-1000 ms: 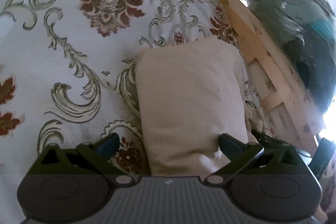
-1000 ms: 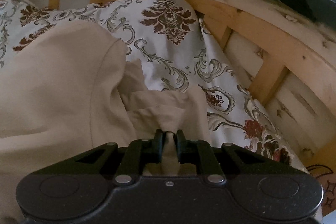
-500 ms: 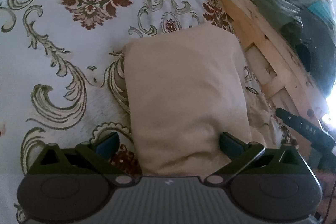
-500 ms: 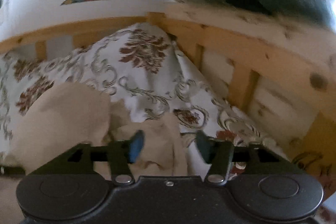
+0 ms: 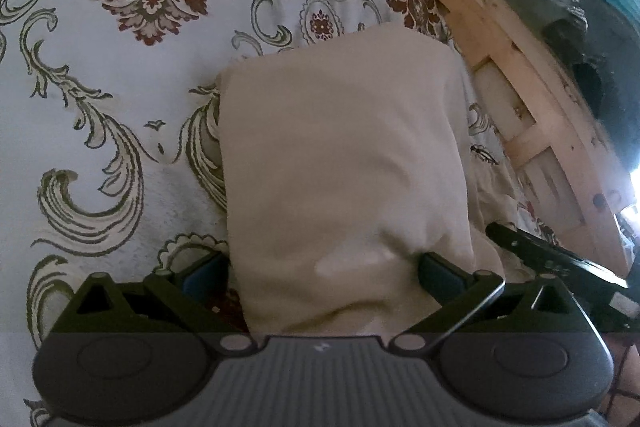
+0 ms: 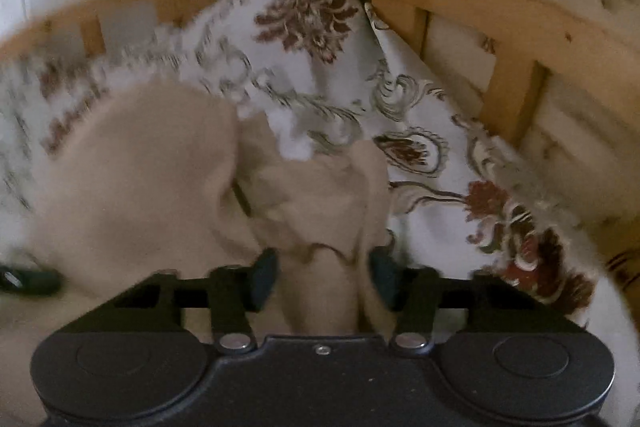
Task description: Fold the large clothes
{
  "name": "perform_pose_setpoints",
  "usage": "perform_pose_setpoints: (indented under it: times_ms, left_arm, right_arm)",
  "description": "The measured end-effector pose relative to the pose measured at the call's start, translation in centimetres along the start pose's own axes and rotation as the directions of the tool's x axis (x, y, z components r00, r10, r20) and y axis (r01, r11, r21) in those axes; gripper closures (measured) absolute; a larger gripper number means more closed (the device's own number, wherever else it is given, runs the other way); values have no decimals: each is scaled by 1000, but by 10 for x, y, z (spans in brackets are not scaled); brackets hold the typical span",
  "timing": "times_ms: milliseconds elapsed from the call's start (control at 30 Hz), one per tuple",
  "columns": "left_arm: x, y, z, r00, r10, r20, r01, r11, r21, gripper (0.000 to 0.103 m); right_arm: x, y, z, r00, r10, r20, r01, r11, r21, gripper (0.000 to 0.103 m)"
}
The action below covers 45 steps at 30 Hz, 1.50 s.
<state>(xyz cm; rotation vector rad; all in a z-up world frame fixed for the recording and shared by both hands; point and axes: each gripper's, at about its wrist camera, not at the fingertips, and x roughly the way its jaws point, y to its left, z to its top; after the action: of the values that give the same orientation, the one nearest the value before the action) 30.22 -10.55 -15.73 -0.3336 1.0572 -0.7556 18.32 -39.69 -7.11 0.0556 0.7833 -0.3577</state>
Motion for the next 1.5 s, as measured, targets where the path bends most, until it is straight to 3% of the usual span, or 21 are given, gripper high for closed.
perform_pose_setpoints:
  times_ms: [133,300,467,600,700,933,1000,1067,1167,1233,1367,1500]
  left_arm:
    - [0,-5,2,1000,-15,-15,15,1000,7,6]
    - [-6,-8,0,1000,16,-4,-16,1000,-20,14]
    - [-24,-16,3,999,46,25,-45,999,-22,38]
    - [-50,-13,14,999,41,6,-40,995,-87,43]
    - [-74,-11,20,995,98,7,-97,991,-89,43]
    - [-136,3,50,963,269,3,-269,962,-37,42]
    - [-142,11,55,950,312,-14,-312,950,-9,40]
    - [-135,23,54,942,333,-37,-334,943,-6,37]
    - [-117,44,39,933,358,-46,-360,931,-51,27]
    - [-112,48,31,930,368,-11,-368,929,-41,20]
    - [-106,44,24,922,386,26,-385,923,-18,13]
    - [-101,41,17,915,401,49,-402,916,-1,9]
  right_arm:
    - [1,-2,-3,1000,2,4,-2,1000,24,77]
    - [-7,5,-7,999,-2,40,1,1000,15,89]
    - [-33,16,-8,992,64,113,-66,998,9,96]
    - [-65,21,-5,961,140,240,-148,989,17,96]
    - [-76,30,-2,933,213,291,-227,974,14,97]
    - [-75,75,16,860,417,293,-457,886,79,97]
    - [-69,83,19,852,444,278,-491,862,127,96]
    - [-58,91,18,862,439,253,-480,868,129,96]
    - [-41,107,10,902,368,224,-372,928,-26,90]
    - [-31,111,1,920,333,205,-320,943,-97,87]
    - [-25,108,-4,933,302,198,-288,953,-93,82]
    - [-24,106,-8,937,279,210,-266,960,-90,67]
